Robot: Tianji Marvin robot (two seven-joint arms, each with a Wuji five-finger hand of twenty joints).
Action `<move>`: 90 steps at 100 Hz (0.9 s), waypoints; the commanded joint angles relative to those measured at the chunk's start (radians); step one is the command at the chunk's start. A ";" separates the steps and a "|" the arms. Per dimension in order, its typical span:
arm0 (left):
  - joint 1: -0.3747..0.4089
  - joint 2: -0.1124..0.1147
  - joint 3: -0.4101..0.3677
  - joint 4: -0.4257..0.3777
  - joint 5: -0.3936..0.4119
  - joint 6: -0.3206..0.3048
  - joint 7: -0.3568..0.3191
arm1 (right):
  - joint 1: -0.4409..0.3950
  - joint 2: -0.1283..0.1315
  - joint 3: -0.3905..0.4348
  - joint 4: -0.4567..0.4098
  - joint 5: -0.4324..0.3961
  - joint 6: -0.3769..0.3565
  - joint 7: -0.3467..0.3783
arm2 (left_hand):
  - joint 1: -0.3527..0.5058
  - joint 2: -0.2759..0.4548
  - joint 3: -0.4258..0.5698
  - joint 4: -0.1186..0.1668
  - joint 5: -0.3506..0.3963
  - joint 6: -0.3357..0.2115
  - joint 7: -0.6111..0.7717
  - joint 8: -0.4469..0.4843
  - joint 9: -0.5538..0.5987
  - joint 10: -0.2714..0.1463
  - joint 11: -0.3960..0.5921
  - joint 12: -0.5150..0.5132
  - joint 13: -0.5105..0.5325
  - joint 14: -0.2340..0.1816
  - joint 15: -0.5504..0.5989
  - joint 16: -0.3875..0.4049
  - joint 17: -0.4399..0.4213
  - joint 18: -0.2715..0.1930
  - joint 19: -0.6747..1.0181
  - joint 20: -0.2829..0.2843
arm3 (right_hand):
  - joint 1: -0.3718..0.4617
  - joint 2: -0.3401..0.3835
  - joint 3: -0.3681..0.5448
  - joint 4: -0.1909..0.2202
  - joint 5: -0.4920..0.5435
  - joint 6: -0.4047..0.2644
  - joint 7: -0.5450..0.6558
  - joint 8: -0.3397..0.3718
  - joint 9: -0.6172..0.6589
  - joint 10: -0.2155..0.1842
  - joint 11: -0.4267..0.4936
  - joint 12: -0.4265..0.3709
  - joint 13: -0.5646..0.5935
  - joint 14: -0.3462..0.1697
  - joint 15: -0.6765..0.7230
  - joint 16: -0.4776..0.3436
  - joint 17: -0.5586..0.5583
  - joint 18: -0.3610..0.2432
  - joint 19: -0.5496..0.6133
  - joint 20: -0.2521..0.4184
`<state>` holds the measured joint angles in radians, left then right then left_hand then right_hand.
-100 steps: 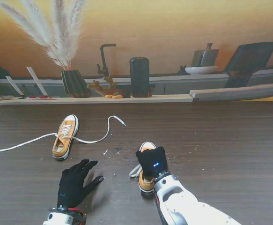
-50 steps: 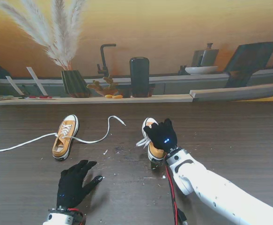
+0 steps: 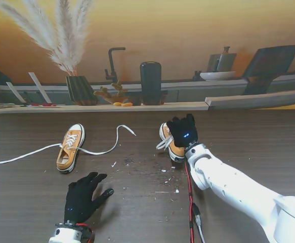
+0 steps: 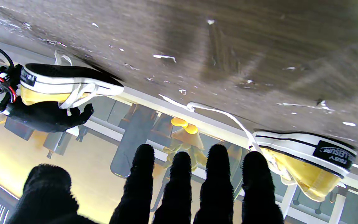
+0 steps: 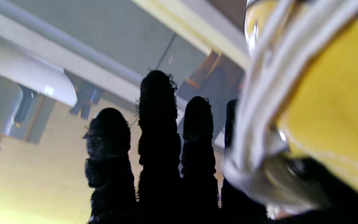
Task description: Tie the shoelaces into a bow on the shoes
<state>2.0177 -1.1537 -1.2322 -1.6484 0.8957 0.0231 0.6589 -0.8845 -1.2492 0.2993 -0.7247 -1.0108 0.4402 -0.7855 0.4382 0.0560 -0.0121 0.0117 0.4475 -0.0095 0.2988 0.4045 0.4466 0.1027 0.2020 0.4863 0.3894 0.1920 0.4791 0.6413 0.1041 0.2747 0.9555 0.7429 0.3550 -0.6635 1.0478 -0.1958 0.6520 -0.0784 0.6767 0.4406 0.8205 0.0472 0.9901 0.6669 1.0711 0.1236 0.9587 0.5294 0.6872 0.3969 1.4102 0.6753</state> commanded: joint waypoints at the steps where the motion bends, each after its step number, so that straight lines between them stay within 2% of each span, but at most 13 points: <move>1: 0.003 0.001 0.001 -0.010 0.008 0.010 -0.019 | -0.009 0.011 0.006 -0.030 -0.006 0.020 0.027 | 0.032 -0.003 -0.005 0.006 0.013 -0.012 0.002 0.019 -0.001 0.016 0.011 -0.003 0.014 0.004 0.013 -0.009 0.002 0.014 0.011 -0.011 | -0.014 -0.005 -0.007 0.039 -0.051 0.059 -0.037 0.030 -0.065 0.028 0.013 -0.006 -0.050 0.020 -0.016 0.009 -0.051 0.004 -0.019 0.019; 8: 0.004 0.002 0.001 -0.012 0.010 0.013 -0.023 | -0.031 0.029 0.017 -0.067 -0.017 0.036 0.079 | 0.039 -0.006 -0.003 0.007 0.013 -0.012 0.002 0.019 -0.002 0.017 0.011 -0.003 0.013 0.004 0.013 -0.009 0.001 0.012 0.010 -0.012 | -0.039 -0.038 -0.027 0.023 -0.083 0.077 -0.058 0.023 -0.114 0.034 0.013 -0.004 -0.099 0.025 -0.022 0.009 -0.098 0.003 -0.036 0.026; 22: 0.007 0.002 0.002 -0.013 0.011 0.014 -0.024 | -0.105 0.092 0.083 -0.202 -0.092 0.059 0.178 | 0.052 -0.014 -0.002 0.011 0.014 -0.012 0.004 0.020 -0.002 0.016 0.013 -0.003 0.014 0.003 0.014 -0.009 0.002 0.011 0.011 -0.012 | -0.092 -0.088 -0.027 0.002 -0.110 0.108 -0.088 0.010 -0.163 0.037 0.008 0.001 -0.153 0.026 -0.033 0.011 -0.146 -0.003 -0.061 0.042; 35: 0.010 0.003 0.001 -0.014 0.015 0.011 -0.024 | -0.199 0.153 0.187 -0.339 -0.192 0.047 0.251 | 0.072 -0.024 0.002 0.016 0.015 -0.013 0.005 0.020 -0.002 0.015 0.014 -0.002 0.014 0.002 0.015 -0.009 0.002 0.011 0.012 -0.013 | -0.112 -0.100 -0.021 -0.004 -0.107 0.113 -0.099 0.006 -0.178 0.036 0.002 0.002 -0.173 0.026 -0.043 0.011 -0.165 -0.007 -0.075 0.047; 48: 0.011 0.004 0.000 -0.013 0.019 0.006 -0.024 | -0.313 0.191 0.327 -0.458 -0.283 -0.003 0.277 | 0.080 -0.027 0.001 0.019 0.016 -0.012 0.007 0.021 -0.002 0.014 0.015 -0.002 0.013 0.001 0.016 -0.009 0.001 0.010 0.012 -0.014 | -0.102 -0.092 -0.027 -0.005 -0.089 0.110 -0.110 0.006 -0.179 0.037 -0.004 0.003 -0.182 0.030 -0.056 0.011 -0.178 -0.008 -0.093 0.052; 59: 0.011 0.005 -0.001 -0.011 0.021 0.002 -0.022 | -0.411 0.202 0.443 -0.542 -0.322 -0.065 0.268 | 0.089 -0.032 0.001 0.023 0.017 -0.012 0.009 0.021 -0.002 0.015 0.017 -0.002 0.014 0.002 0.017 -0.009 0.001 0.009 0.012 -0.014 | -0.089 -0.067 -0.049 -0.001 -0.081 0.107 -0.123 0.011 -0.187 0.044 -0.027 -0.002 -0.194 0.035 -0.077 0.009 -0.194 -0.006 -0.116 0.057; 67: 0.012 0.006 -0.001 -0.012 0.025 0.003 -0.024 | -0.474 0.200 0.515 -0.588 -0.318 -0.114 0.244 | 0.102 -0.038 0.004 0.026 0.017 -0.012 0.010 0.021 -0.003 0.014 0.017 -0.002 0.012 0.001 0.016 -0.009 0.001 0.008 0.012 -0.015 | -0.079 -0.030 -0.079 0.004 -0.076 0.104 -0.131 0.018 -0.195 0.054 -0.067 -0.020 -0.213 0.051 -0.127 -0.005 -0.224 0.005 -0.164 0.046; 81: 0.012 0.009 0.003 -0.014 0.037 0.011 -0.026 | -0.605 0.183 0.646 -0.681 -0.249 -0.244 0.199 | 0.114 -0.044 0.004 0.032 0.018 -0.012 0.012 0.022 0.000 0.015 0.019 -0.001 0.013 0.001 0.016 -0.010 0.002 0.008 0.014 -0.015 | -0.059 0.061 -0.184 0.025 -0.083 0.094 -0.162 0.019 -0.234 0.087 -0.243 -0.152 -0.298 0.111 -0.380 -0.093 -0.361 0.028 -0.362 -0.051; 90: 0.012 0.011 0.008 -0.021 0.043 0.022 -0.033 | -0.705 0.174 0.728 -0.758 -0.208 -0.312 0.207 | 0.122 -0.048 0.005 0.035 0.019 -0.009 0.013 0.022 -0.002 0.015 0.019 -0.002 0.010 0.002 0.014 -0.011 -0.001 0.007 0.012 -0.016 | -0.050 0.127 -0.289 0.047 -0.086 0.080 -0.190 0.008 -0.254 0.097 -0.338 -0.228 -0.356 0.133 -0.535 -0.145 -0.440 0.025 -0.474 -0.117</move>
<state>2.0256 -1.1456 -1.2291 -1.6514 0.9286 0.0326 0.6474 -1.5314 -1.0744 1.0201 -1.4474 -1.1987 0.1105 -0.5985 0.5424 0.0206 -0.0100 0.0293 0.4487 -0.0095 0.3049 0.4047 0.4466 0.1042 0.2124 0.4863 0.3894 0.1921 0.4801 0.6414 0.1044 0.2748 0.9574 0.7379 0.2843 -0.5757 0.8127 -0.1961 0.5770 0.0075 0.5176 0.4502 0.6038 0.1152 0.7046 0.4802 0.7581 0.2261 0.5040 0.4176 0.2963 0.4007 1.0016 0.5977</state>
